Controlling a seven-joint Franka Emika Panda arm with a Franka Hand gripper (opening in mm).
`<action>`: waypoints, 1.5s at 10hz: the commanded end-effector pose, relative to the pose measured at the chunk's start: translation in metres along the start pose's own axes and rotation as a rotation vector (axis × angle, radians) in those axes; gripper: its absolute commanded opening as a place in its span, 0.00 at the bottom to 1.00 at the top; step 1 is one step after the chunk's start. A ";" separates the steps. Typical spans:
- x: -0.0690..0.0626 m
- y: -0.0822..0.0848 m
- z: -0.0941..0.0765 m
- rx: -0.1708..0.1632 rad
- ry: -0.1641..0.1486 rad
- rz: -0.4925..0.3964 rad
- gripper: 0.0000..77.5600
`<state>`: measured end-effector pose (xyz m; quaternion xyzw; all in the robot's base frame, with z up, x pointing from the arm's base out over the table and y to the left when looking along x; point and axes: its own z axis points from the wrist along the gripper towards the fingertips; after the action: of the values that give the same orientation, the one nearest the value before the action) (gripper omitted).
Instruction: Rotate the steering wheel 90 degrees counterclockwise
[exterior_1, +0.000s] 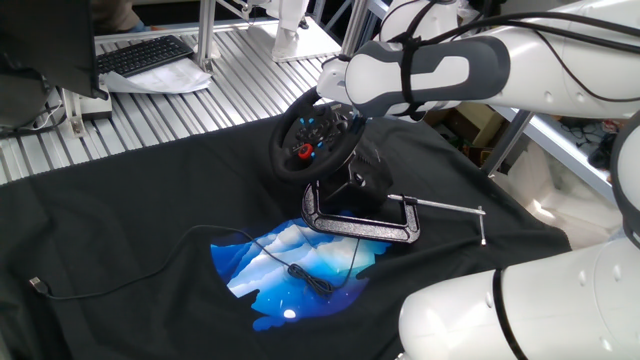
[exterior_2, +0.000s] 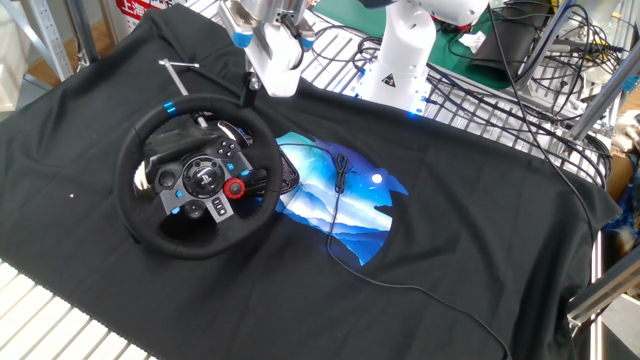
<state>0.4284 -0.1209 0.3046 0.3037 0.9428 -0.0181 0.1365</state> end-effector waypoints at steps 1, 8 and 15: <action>-0.001 0.000 -0.001 -0.001 -0.003 -0.004 0.00; -0.001 0.000 -0.001 0.000 -0.002 -0.007 1.00; -0.001 0.000 -0.001 0.000 -0.002 -0.007 1.00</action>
<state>0.4286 -0.1210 0.3043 0.3014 0.9435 -0.0189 0.1360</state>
